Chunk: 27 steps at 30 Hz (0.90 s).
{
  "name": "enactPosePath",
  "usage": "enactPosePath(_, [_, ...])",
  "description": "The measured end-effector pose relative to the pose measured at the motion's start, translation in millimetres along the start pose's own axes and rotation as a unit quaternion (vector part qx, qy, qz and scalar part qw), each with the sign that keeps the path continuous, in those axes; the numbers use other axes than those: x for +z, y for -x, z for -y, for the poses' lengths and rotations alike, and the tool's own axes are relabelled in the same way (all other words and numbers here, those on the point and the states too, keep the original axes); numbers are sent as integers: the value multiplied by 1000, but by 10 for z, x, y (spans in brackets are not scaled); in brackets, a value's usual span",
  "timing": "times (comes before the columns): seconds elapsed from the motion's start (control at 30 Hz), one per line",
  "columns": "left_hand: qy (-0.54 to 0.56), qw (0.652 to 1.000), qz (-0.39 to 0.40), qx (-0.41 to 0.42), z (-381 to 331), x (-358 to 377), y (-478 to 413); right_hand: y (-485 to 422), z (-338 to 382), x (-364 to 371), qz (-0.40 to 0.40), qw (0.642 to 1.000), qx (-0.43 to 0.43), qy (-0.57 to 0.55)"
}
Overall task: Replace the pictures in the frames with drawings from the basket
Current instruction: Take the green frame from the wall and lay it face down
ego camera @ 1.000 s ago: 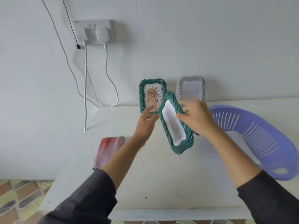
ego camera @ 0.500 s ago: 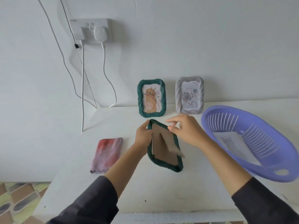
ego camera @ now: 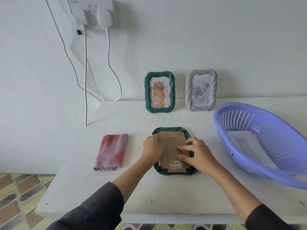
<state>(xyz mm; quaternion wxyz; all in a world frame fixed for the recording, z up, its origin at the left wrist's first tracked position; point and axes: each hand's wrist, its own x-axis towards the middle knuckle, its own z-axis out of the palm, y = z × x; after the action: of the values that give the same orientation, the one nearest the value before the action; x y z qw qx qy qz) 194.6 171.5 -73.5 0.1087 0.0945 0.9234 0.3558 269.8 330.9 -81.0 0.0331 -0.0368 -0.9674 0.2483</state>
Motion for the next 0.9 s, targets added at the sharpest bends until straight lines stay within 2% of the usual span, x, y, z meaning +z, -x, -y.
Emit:
enactPosePath(0.1, [-115,993,-6,-5,-41,-20,-32,-3,-15,6,10,1000,-2,-7])
enactPosePath(0.17, [-107,994,-18,10,-42,-67,-82,-43,-30,-21,11,998,-5,-58])
enactPosePath(0.27, [-50,998,-13,46,-7,-170,-205,-202,-36,-123,-54,983,5,-177])
enactPosePath(0.37, [-37,997,-1,67,36,-219,-367,-439,-68,-195,-95,982,25,-159])
enactPosePath(0.53, [-35,996,19,84,81,-169,-533,-704,-204,-103,-49,992,54,-105])
enactPosePath(0.9, [-5,994,11,113,80,-208,-764,-871,-320,-120,-57,992,37,-110])
